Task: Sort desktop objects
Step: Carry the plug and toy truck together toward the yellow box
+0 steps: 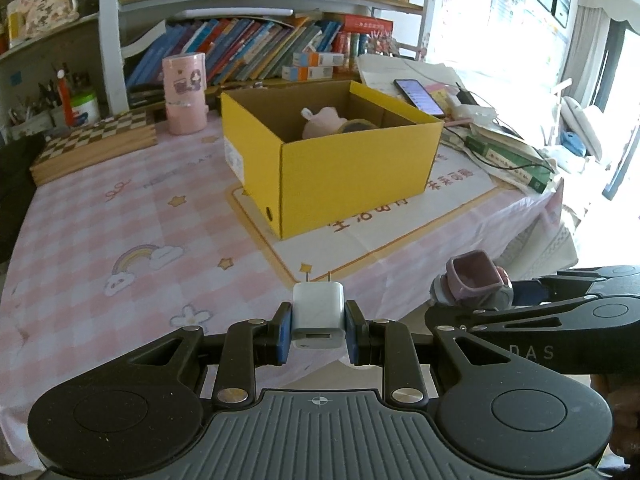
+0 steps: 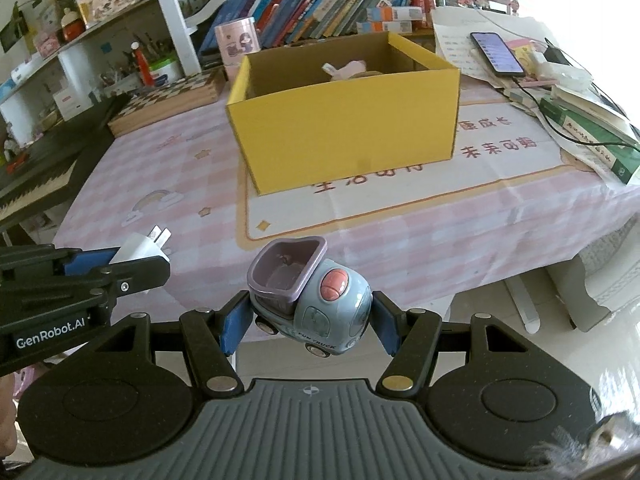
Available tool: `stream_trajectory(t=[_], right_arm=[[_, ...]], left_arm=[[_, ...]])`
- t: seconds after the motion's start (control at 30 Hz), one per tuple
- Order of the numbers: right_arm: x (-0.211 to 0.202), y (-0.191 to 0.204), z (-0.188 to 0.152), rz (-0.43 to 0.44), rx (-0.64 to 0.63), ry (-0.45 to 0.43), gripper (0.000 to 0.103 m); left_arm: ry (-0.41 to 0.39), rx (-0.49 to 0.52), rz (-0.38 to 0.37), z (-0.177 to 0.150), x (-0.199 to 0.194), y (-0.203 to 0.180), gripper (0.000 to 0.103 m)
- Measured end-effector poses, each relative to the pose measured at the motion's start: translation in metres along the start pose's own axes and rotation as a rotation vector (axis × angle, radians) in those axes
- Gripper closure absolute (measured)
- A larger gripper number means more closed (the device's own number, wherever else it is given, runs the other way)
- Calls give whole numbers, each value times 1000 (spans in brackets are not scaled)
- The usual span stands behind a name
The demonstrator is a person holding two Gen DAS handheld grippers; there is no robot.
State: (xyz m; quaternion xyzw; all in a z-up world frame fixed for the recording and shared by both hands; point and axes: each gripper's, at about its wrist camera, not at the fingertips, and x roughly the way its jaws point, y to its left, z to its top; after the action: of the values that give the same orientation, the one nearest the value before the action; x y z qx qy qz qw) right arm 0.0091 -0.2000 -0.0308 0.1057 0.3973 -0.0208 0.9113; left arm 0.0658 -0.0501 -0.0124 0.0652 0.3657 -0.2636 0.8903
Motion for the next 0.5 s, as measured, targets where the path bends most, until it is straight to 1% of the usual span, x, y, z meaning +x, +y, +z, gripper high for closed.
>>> stream_trajectory(t=[0.5], right_arm=[[20,-50,34,24,-27,8,42]], left_arm=[[6,-14,26,30,37,-32,78]])
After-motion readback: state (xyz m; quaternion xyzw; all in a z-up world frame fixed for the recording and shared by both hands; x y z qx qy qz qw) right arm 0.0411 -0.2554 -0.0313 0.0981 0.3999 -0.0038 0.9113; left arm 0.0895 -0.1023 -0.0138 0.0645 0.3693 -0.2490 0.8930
